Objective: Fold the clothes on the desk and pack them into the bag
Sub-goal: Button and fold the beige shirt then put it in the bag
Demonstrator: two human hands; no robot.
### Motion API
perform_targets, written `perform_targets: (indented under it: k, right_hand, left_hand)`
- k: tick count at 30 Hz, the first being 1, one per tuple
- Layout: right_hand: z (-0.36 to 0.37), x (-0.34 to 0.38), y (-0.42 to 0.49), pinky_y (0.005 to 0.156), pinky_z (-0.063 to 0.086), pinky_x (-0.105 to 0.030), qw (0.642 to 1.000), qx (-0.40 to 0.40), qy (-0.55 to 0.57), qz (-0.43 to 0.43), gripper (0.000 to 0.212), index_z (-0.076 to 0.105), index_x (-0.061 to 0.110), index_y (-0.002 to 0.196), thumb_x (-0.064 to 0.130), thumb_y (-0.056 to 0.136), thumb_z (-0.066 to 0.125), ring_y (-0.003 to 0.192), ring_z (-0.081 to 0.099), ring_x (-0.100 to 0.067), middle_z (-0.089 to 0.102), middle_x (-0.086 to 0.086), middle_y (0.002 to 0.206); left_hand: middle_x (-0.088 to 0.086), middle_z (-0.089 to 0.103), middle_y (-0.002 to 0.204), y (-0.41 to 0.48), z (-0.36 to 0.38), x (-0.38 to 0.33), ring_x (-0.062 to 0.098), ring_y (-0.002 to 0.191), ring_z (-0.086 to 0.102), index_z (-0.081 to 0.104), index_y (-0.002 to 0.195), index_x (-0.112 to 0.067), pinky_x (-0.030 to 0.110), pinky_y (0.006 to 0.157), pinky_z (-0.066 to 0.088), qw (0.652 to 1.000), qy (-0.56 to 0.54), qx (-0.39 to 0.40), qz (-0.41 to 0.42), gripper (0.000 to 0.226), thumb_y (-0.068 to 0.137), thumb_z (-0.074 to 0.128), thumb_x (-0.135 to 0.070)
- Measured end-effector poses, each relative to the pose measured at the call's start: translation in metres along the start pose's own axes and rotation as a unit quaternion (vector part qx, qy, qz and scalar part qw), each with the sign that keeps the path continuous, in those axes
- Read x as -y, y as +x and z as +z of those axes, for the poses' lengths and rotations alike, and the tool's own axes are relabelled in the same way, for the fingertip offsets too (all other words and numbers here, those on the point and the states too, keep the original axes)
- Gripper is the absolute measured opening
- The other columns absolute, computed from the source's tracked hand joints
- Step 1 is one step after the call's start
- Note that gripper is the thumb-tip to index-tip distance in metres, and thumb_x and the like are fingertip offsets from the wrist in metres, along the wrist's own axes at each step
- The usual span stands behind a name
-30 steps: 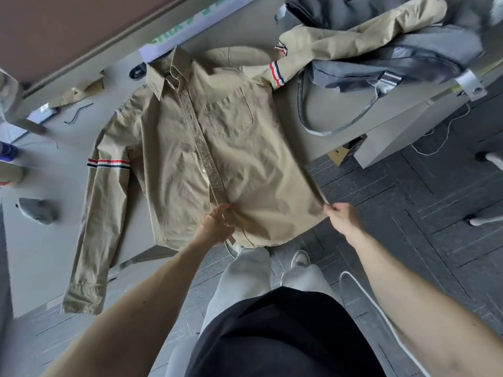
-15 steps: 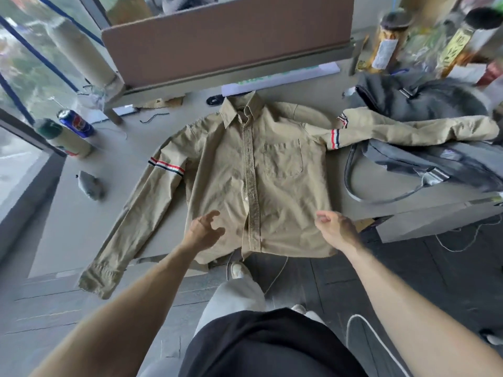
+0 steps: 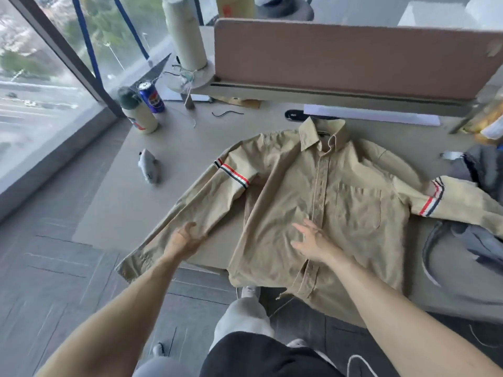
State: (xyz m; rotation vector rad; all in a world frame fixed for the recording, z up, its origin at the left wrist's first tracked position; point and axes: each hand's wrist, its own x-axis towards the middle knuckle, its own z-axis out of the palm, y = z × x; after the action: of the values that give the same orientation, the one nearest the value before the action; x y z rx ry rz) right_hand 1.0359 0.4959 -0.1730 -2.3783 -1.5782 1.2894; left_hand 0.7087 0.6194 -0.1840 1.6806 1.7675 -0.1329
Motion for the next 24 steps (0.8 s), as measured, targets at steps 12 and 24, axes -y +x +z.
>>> perform_targets:
  k: [12, 24]
  right_hand:
    - [0.028, 0.103, 0.102, 0.119, 0.015, -0.041, 0.994, 0.032, -0.105, 0.003, 0.078, 0.015, 0.035, 0.156, 0.047, 0.091, 0.056, 0.151, 0.009, -0.029, -0.002, -0.004, 0.165]
    - [0.039, 0.106, 0.105, 0.121, 0.010, -0.040, 0.989, 0.046, -0.137, 0.009, 0.078, 0.010, 0.036, 0.156, 0.040, 0.091, 0.053, 0.150, -0.005, -0.034, -0.011, -0.005, 0.164]
  left_hand:
    - [0.003, 0.060, 0.093, 0.056, -0.053, 0.115, 0.030, 0.095, 0.055, 0.058, 0.092, -0.020, 0.045, 0.084, 0.041, 0.992, 0.039, -0.036, -0.112, 0.049, 0.076, 0.065, -0.066]
    - [0.015, 0.067, 0.083, 0.084, -0.165, 0.112, 0.032, 0.074, 0.064, 0.061, 0.085, -0.015, 0.038, 0.066, 0.053, 0.993, -0.004, -0.110, -0.039, 0.030, 0.096, 0.062, -0.042]
